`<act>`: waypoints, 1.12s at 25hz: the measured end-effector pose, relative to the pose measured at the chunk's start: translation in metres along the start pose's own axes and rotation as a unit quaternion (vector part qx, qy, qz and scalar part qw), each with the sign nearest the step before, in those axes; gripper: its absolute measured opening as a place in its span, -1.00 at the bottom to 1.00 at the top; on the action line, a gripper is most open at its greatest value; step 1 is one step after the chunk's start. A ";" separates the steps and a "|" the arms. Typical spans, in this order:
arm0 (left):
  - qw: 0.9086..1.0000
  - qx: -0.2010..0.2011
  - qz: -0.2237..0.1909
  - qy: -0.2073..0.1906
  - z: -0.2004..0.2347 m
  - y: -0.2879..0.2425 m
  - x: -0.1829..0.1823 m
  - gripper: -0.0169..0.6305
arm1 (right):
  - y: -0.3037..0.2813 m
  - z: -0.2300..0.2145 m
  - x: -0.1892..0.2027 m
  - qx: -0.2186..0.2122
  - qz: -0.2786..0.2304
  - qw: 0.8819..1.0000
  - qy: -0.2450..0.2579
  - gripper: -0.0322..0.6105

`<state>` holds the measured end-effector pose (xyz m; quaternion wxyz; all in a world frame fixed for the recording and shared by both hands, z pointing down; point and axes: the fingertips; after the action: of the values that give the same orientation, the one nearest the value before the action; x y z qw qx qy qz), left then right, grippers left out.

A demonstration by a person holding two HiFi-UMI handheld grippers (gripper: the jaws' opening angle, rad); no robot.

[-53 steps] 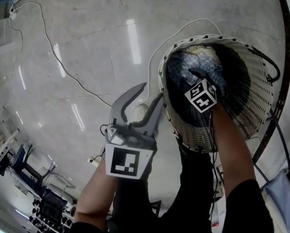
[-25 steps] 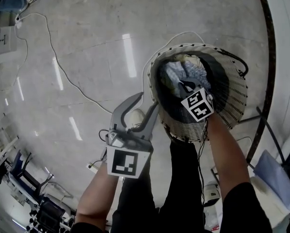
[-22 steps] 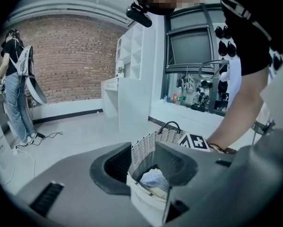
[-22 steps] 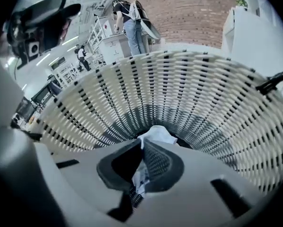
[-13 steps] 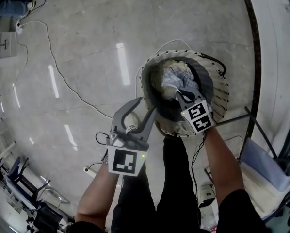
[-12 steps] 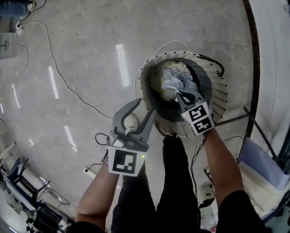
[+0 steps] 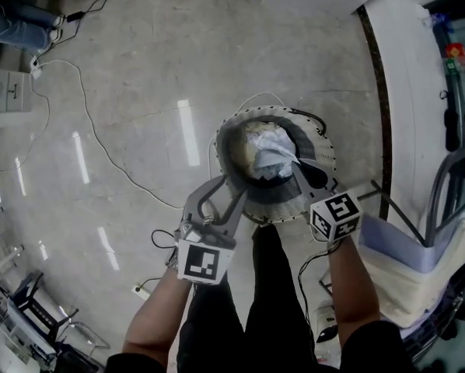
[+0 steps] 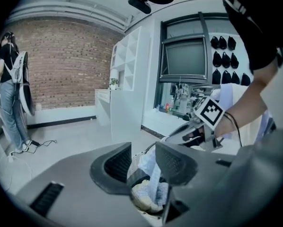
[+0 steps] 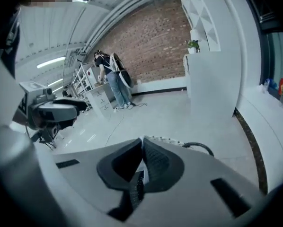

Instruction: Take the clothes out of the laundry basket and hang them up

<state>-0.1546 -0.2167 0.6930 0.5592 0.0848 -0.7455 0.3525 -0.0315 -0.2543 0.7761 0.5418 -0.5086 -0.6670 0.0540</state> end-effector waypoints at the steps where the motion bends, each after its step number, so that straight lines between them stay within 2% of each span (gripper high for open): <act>1: 1.000 0.002 -0.003 -0.003 0.001 0.004 -0.009 -0.48 | 0.009 0.003 -0.013 0.003 -0.010 1.000 -0.003 -0.87; 11: 0.998 0.037 -0.028 -0.041 -0.003 0.048 -0.094 -0.41 | 0.110 0.057 -0.131 0.008 -0.117 0.992 -0.042 -0.87; 22: 0.992 0.100 -0.037 -0.060 -0.049 0.085 -0.150 -0.30 | 0.221 0.128 -0.229 0.010 -0.201 0.979 -0.012 -0.87; 28: 0.990 0.118 -0.034 -0.074 -0.060 0.085 -0.171 -0.27 | 0.283 0.172 -0.293 -0.005 -0.255 0.967 0.010 -0.87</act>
<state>-0.0905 -0.1624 0.5110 0.4999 0.2016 -0.7348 0.4118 -0.0204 -0.2535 0.3342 0.5417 -0.3244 -0.7697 -0.0944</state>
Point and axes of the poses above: the fingertips, and each gripper's own axes: y backward along the fingers, z to its left, x out of its underside, and after that the axes turned 12 degrees about -y, right-handed
